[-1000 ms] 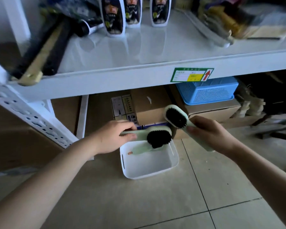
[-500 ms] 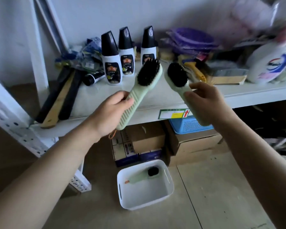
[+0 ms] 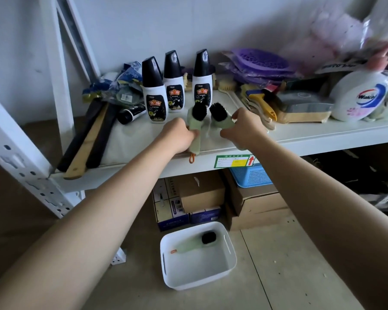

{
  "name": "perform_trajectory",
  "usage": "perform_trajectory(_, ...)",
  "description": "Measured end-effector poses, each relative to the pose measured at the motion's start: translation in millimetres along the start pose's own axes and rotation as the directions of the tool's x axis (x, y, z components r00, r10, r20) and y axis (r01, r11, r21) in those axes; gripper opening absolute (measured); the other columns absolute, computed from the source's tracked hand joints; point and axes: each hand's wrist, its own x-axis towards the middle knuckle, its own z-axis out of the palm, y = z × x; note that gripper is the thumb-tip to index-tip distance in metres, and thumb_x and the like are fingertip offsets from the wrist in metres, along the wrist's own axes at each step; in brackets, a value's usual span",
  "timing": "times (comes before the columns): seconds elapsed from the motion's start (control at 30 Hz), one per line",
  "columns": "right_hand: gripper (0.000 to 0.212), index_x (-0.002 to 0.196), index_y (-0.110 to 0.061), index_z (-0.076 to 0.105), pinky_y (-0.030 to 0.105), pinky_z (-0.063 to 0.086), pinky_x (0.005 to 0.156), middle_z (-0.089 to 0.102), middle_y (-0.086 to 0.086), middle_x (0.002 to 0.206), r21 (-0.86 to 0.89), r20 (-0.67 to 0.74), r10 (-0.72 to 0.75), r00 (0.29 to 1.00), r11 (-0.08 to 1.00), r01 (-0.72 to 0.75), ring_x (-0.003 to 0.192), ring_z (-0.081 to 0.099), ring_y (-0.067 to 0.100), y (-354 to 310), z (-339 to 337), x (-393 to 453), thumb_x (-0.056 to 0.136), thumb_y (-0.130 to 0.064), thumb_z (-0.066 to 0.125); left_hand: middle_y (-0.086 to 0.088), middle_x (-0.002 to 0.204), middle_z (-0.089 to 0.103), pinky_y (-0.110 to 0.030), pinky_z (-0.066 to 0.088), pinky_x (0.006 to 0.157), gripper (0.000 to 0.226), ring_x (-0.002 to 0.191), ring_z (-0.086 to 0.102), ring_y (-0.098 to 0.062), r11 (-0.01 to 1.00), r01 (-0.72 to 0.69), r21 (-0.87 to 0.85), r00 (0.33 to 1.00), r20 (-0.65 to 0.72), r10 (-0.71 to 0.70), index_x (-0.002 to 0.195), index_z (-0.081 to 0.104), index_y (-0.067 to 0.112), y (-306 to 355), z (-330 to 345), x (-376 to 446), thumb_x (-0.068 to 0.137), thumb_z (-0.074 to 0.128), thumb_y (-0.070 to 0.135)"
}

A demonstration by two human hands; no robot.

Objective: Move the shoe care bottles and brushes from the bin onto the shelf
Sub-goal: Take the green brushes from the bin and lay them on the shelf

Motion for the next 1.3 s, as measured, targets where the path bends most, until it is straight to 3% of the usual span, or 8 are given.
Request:
perform_trajectory(0.17,0.033,0.099,0.000,0.061,0.033,0.042,0.062,0.057,0.016,0.100,-0.205,-0.079,-0.023,0.997,0.979,0.007,0.076,0.051,0.029,2.8,9.1,4.5,0.076,-0.023,0.067,-0.016,0.127,0.054,-0.034,0.043,0.078,0.058,0.108,0.057,-0.031,0.951,-0.085,0.297,0.983,-0.128,0.128,0.127,0.045,0.004,4.9,-4.5,-7.9,0.088,0.053,0.047)
perform_trajectory(0.33,0.022,0.087,-0.009,0.059,0.033,0.041,0.060,0.054,0.011,0.083,-0.395,-0.090,-0.050,0.995,0.919,0.010,0.073,0.051,0.031,5.4,6.8,2.9,0.078,-0.029,0.062,-0.006,0.123,0.058,-0.032,0.048,0.073,0.066,0.099,0.061,-0.025,0.940,-0.171,0.294,0.982,0.131,0.138,0.127,0.052,0.018,4.3,-16.7,-26.5,0.075,0.065,0.056)
perform_trajectory(0.43,0.030,0.096,-0.005,0.062,0.034,0.042,0.061,0.052,0.011,0.083,-0.361,-0.091,-0.032,0.995,0.933,-0.003,0.076,0.053,0.033,0.9,9.6,6.3,0.080,-0.030,0.062,-0.002,0.106,0.055,-0.033,0.048,0.060,0.062,0.082,0.058,-0.024,0.941,-0.179,0.286,0.982,0.110,0.153,0.122,0.057,0.014,9.8,-9.4,-28.1,0.074,0.068,0.052)
perform_trajectory(0.6,0.037,0.099,-0.002,0.061,0.033,0.041,0.064,0.054,0.014,0.087,-0.289,-0.101,-0.047,0.994,0.957,0.016,0.092,0.062,0.038,0.8,13.9,9.2,0.081,-0.034,0.063,-0.012,0.101,0.057,-0.029,0.037,0.066,0.055,0.093,0.056,-0.029,0.932,-0.199,0.304,0.980,0.037,0.198,0.108,0.062,0.010,11.6,0.3,-28.2,0.076,0.065,0.054)
perform_trajectory(0.7,0.047,0.110,-0.006,0.060,0.032,0.040,0.066,0.063,0.012,0.102,-0.312,-0.186,-0.176,0.967,0.944,0.111,0.097,0.061,0.033,4.9,6.2,-5.0,0.082,-0.044,0.061,-0.012,0.129,0.051,-0.036,0.044,0.087,0.068,0.108,0.055,-0.027,0.898,-0.242,0.367,0.957,-0.063,0.284,0.130,0.047,0.014,8.3,-8.1,-42.7,0.079,0.058,0.058)
perform_trajectory(0.83,0.038,0.105,-0.012,0.065,0.033,0.045,0.065,0.066,0.007,0.099,-0.226,-0.292,-0.464,0.837,0.883,0.411,0.085,0.061,0.025,20.4,2.0,-55.6,0.081,-0.040,0.060,0.004,0.103,0.059,-0.014,0.045,0.070,0.034,0.072,0.053,-0.001,0.834,-0.516,0.197,0.819,-0.173,0.547,0.111,0.060,0.017,-3.1,-7.3,-87.0,0.085,0.060,0.038)
perform_trajectory(1.03,0.025,0.092,-0.015,0.068,0.035,0.052,0.063,0.068,0.004,0.089,-0.203,-0.086,-0.448,0.890,0.882,0.425,0.083,0.064,0.028,85.9,58.8,-102.0,0.077,-0.034,0.059,0.009,0.084,0.056,-0.029,0.051,0.064,0.015,0.069,0.055,-0.010,0.861,-0.502,0.088,0.865,0.065,0.498,0.094,0.063,0.018,-69.6,64.7,-114.2,0.082,0.059,0.027)
perform_trajectory(1.3,0.027,0.107,-0.017,0.062,0.036,0.053,0.080,0.065,0.006,0.112,-0.366,0.410,-0.019,0.912,0.912,0.184,0.100,0.061,0.029,188.5,172.3,-107.4,0.085,-0.029,0.053,-0.011,0.098,0.066,-0.035,0.051,0.077,0.018,0.091,0.063,-0.029,0.961,-0.200,0.190,0.936,0.326,0.131,0.098,0.065,0.006,-203.2,201.7,-73.2,0.081,0.059,0.008)
